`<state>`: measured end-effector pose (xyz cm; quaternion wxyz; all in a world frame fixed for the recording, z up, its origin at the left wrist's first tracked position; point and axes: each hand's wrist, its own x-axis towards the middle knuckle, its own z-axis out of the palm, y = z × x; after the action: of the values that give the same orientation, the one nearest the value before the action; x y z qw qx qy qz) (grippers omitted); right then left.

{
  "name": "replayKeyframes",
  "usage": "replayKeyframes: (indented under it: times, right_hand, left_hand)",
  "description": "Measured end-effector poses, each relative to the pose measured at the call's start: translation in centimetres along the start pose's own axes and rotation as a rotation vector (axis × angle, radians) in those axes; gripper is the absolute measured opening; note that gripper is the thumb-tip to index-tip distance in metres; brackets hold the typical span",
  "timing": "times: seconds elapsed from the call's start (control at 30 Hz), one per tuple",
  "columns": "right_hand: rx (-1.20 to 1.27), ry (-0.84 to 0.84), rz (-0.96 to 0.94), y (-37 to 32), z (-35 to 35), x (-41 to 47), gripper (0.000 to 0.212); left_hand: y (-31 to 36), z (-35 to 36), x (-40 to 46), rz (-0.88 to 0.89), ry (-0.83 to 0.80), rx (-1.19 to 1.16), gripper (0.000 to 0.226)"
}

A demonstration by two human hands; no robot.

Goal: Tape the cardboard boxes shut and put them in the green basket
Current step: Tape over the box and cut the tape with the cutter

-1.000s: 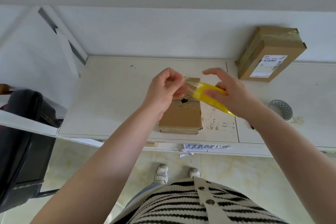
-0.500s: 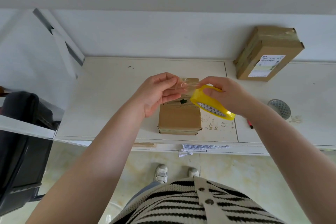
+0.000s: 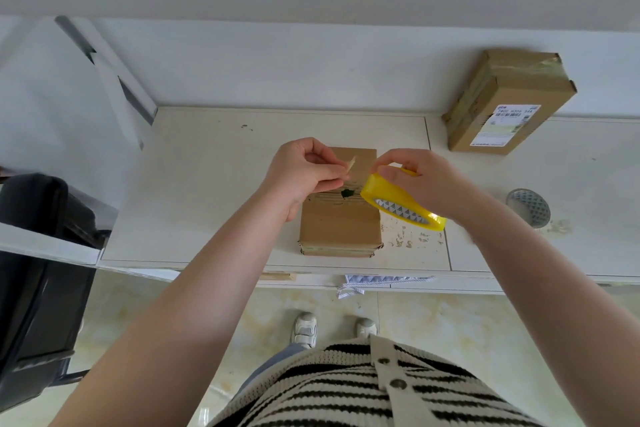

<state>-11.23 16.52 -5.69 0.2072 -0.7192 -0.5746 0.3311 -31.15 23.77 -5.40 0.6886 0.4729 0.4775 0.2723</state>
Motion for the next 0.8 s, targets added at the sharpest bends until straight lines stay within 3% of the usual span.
replayKeyframes:
  times: [0.3,0.5,0.8]
  right_hand:
    - [-0.039,0.065,0.003,0.2,0.4,0.0,0.015]
    - [-0.006,0.084,0.001,0.8,0.7,0.1,0.014]
    - [0.082,0.079,0.031,1.3,1.1,0.2,0.014]
  left_hand:
    - [-0.7,0.8,0.1,0.082,0.118,0.105,0.022]
    - [-1.2,1.6,0.1,0.315,0.253,0.533,0.022]
    - [-1.5,1.9,0.2,0.341,0.340,0.416,0.029]
